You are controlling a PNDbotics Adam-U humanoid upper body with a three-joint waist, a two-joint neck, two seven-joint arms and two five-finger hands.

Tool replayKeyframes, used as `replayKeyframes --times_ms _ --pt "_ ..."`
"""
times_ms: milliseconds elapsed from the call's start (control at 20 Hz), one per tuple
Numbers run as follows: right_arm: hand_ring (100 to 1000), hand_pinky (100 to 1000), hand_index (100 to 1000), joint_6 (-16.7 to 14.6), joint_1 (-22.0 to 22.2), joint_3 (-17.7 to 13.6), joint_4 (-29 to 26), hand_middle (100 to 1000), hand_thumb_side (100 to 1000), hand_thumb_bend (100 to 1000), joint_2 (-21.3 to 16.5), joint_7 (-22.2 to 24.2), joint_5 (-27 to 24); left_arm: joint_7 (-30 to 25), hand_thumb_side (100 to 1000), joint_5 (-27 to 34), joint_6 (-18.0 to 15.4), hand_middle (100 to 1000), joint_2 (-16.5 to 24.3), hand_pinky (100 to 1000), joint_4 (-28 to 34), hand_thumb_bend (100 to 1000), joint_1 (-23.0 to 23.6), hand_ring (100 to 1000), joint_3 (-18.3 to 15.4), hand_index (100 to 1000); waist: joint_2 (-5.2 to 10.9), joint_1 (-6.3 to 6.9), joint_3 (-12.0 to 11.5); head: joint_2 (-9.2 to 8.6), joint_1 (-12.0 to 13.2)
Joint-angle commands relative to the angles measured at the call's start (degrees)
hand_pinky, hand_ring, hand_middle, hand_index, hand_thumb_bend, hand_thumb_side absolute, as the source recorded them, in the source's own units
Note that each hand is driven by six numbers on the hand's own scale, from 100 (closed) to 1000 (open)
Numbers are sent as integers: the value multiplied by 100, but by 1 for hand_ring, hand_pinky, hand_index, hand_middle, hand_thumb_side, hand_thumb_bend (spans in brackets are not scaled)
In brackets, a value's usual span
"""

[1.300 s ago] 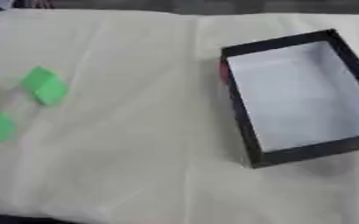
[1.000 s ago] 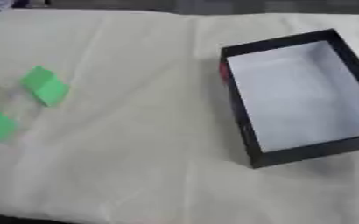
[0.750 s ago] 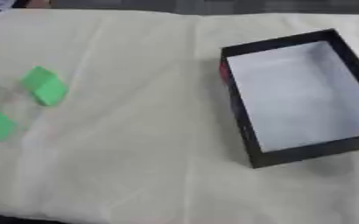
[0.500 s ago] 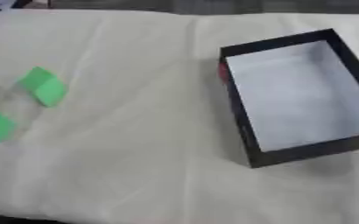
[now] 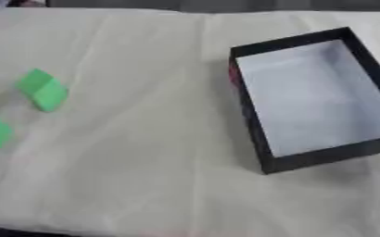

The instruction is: Pick up the objects with one hand, pass them to the other hand, and then place them into the box on the other side of the table.

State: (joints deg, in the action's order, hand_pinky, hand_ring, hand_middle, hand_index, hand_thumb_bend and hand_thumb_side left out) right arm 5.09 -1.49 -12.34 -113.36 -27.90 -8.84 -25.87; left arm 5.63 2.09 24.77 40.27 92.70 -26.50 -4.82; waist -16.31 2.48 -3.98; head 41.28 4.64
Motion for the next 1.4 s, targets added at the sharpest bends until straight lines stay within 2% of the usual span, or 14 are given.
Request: replayKeyframes --times_ms 50,100,150,250,500,750,1000,1050,1250,1400 --pt "943 933 1000 6 -4 -63 -115 1000 560 100 -229 -10 43 -538 454 -92 347 767 917 890 -401 774 -222 873 355 856 171 106 -6 57 -3" --pt "943 933 1000 11 -1 -61 -113 1000 557 100 -241 -8 43 -684 433 -126 440 772 1079 897 -558 804 -284 876 477 860 178 121 -4 67 4" --pt "943 933 1000 16 2 -57 -111 1000 560 100 -254 -2 44 -856 462 -186 522 776 1224 901 -691 791 -342 878 610 863 185 136 -2 80 10" --pt "943 934 1000 27 9 -51 -107 1000 556 100 -269 9 51 -1252 459 -369 637 785 1438 921 -857 809 -446 885 844 866 191 156 0 97 9" --pt "943 934 1000 40 25 -33 -101 1000 561 100 -292 34 75 -2278 461 -1106 795 805 1724 955 -1099 871 -705 899 1300 865 206 185 -1 126 54" --pt "944 934 1000 48 41 -13 -93 1000 560 100 -300 63 102 -3017 483 -1732 686 818 1729 976 -1318 925 -983 910 1542 870 220 191 -12 117 88" --pt "944 934 1000 53 48 -11 -85 1000 560 100 -313 67 108 -3689 518 -2009 506 818 1711 981 -1510 970 -1170 913 1695 863 232 210 -16 118 86" --pt "944 934 1000 54 49 -11 -85 1000 560 100 -316 67 109 -3781 502 -2039 474 817 1710 982 -1529 1000 -1195 913 1721 860 234 214 -17 122 85" --pt "943 934 1000 58 59 -2 -84 1000 560 100 -333 75 120 -4117 546 -2262 356 821 1677 988 -1656 964 -1323 914 1976 859 241 232 -19 141 102" --pt "943 934 1000 62 64 9 -81 1000 560 100 -337 89 131 -4295 540 -2538 276 825 1592 990 -1809 958 -1456 915 2196 862 246 238 -20 155 119"
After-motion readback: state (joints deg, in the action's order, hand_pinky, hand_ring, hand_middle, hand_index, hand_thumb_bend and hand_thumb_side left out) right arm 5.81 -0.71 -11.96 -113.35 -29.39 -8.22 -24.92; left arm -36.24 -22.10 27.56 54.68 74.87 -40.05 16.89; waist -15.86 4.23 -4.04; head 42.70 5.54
